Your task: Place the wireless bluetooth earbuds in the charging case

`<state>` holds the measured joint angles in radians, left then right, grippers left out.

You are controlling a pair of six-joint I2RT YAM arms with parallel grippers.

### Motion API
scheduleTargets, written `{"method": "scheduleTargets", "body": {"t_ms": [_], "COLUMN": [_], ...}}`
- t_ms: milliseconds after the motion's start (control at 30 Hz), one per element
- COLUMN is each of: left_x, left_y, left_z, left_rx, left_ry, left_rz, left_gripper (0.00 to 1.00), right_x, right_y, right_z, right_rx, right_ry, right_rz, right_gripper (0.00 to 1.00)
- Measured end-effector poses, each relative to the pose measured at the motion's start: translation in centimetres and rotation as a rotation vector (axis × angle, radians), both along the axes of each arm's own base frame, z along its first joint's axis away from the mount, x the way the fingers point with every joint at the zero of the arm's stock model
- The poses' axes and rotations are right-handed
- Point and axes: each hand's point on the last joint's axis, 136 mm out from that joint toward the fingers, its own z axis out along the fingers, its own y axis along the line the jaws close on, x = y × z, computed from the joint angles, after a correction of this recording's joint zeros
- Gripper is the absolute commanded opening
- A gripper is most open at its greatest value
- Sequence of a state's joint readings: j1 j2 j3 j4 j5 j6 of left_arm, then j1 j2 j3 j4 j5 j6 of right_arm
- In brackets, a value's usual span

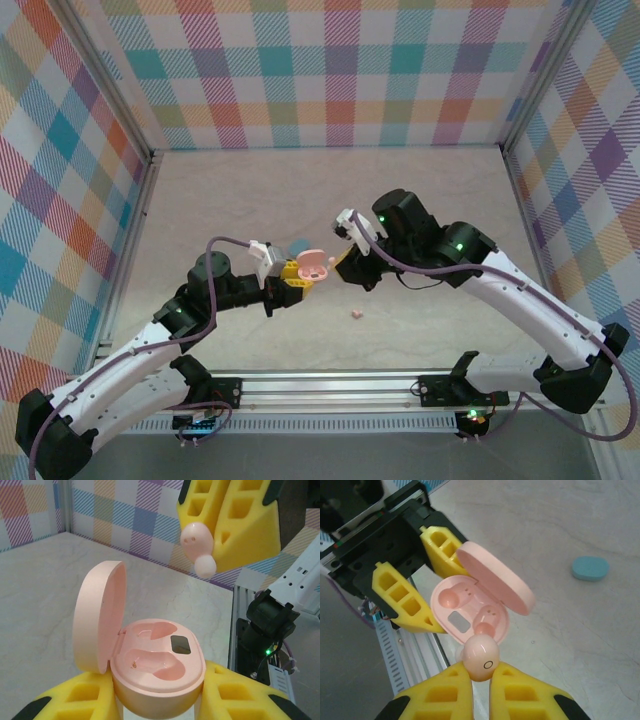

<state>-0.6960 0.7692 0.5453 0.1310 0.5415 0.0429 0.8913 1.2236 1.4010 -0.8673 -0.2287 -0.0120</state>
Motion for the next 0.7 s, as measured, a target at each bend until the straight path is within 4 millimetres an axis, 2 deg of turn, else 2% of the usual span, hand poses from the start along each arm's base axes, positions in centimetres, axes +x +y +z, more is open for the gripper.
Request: {"method": "scheduleTargets", "body": {"t_ms": [267, 700], "left_x": [-0.4, -1.1], "left_y": [-0.3, -0.7], "left_z": [0.1, 0.1], "left_rx": [0.005, 0.009], "left_ry": [-0.025, -0.037], "left_rz": [-0.02, -0.047], "left_gripper": [0.23, 0.23], "right_x": [-0.1, 0.2], "right_y": [0.9, 0.3], "right_z": [-1.4, -2.4], "right_rx": [-0.1, -0.179], "right_ry": [-0.018, -0.051], "right_rz": [0.055, 0.078], "right_gripper": [0.13, 0.14]}}
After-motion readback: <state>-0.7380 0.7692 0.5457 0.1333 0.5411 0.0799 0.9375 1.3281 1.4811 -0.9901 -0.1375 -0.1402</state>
